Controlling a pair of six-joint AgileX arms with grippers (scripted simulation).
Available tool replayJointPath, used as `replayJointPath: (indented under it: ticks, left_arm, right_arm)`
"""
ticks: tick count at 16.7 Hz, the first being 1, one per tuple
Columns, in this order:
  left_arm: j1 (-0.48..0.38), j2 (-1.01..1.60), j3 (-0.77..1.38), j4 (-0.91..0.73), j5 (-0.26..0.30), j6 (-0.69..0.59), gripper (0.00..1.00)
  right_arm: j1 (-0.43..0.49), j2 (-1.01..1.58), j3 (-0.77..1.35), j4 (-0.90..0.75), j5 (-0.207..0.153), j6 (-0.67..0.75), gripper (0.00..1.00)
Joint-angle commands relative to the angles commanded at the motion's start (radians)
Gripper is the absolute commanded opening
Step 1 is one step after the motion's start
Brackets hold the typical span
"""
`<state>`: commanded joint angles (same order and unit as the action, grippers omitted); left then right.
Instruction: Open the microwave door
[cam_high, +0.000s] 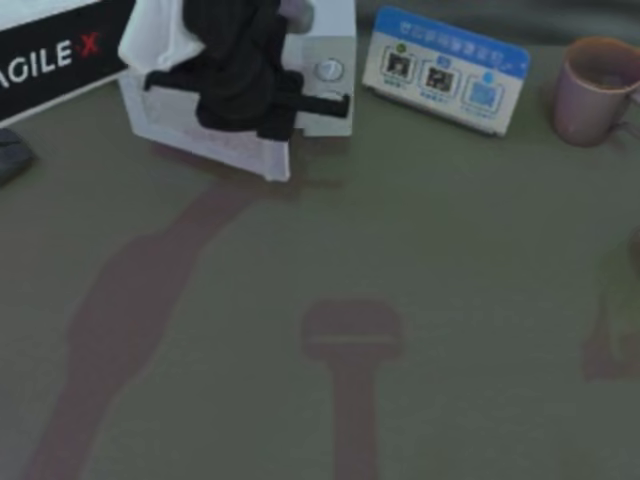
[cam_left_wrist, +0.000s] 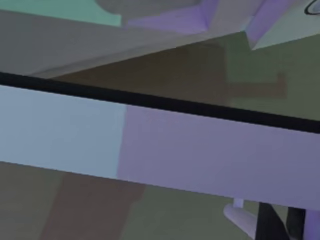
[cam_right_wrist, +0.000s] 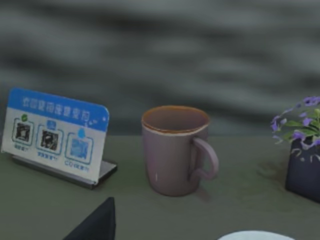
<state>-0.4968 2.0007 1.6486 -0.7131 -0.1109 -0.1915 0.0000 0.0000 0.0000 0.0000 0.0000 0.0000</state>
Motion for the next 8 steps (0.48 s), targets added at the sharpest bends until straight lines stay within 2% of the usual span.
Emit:
replayJointPath:
  ticks: [3,8]
  left_arm:
    - [0.009,-0.030,-0.032,0.020,0.018,0.034,0.00]
    - [0.009,-0.030,-0.032,0.020,0.018,0.034,0.00]
  right_arm:
    - [0.000,0.000,0.000,0.000,0.000,0.000,1.00]
    - [0.000,0.000,0.000,0.000,0.000,0.000,1.00]
